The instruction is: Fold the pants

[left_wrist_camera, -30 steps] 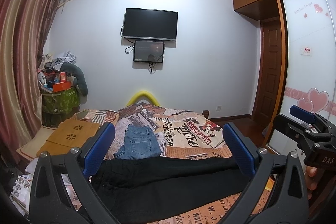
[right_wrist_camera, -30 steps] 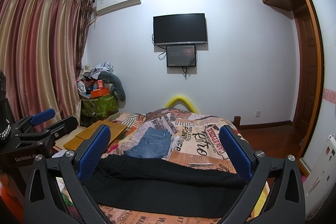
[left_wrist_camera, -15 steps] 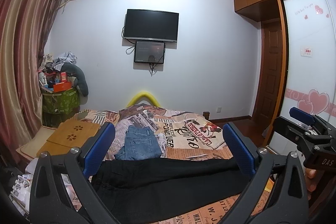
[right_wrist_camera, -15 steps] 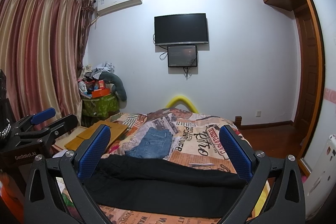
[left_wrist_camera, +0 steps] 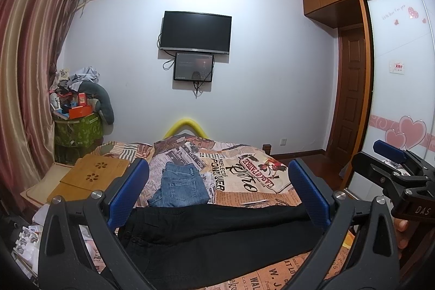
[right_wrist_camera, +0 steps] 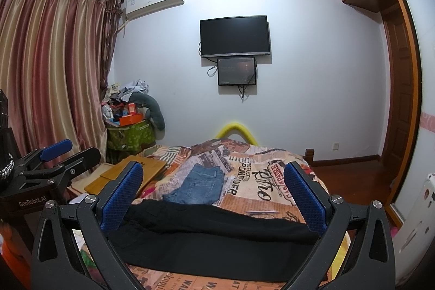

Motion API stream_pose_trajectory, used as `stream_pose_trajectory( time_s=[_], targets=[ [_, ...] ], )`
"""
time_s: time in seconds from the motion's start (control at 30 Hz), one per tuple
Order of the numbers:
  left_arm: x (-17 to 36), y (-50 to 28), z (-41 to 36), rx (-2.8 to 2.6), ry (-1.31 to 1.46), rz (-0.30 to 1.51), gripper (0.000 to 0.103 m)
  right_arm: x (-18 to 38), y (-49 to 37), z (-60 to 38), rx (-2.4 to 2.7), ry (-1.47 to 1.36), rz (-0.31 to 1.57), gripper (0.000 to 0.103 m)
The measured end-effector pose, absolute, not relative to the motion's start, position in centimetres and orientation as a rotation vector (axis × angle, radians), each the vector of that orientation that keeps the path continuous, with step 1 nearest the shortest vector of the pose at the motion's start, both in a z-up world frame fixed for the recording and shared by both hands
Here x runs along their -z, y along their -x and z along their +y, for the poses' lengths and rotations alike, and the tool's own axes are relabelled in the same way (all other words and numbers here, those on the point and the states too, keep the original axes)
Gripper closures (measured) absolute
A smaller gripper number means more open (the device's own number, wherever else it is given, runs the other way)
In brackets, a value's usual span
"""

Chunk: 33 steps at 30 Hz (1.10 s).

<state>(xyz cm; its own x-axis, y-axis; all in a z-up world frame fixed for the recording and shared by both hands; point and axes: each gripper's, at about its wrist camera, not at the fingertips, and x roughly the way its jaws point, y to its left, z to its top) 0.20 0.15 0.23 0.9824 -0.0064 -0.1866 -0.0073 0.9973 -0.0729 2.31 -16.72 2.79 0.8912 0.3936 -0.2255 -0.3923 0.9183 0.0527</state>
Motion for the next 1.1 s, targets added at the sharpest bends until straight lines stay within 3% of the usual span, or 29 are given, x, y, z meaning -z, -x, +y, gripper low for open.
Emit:
stream_pose_trajectory(
  time_s=[0.33,0.6,1.1],
  targets=[
    [-0.1,-1.1,0.5,0.004,0.082,0.204,0.000,-2.7,-3.1,-16.4,-0.403,-0.007,0.252,0.000],
    [1.3,-6.3,3.6,-0.006,0.111,0.281,0.000,-1.6,-6.2,-15.6,-0.372,0.024,0.284,0.000],
    [11.0,-21.0,12.9,-0.159,0.066,0.550,0.000,5.4,-17.9,-14.5,-0.346,0.115,0.447,0.000]
  ],
)
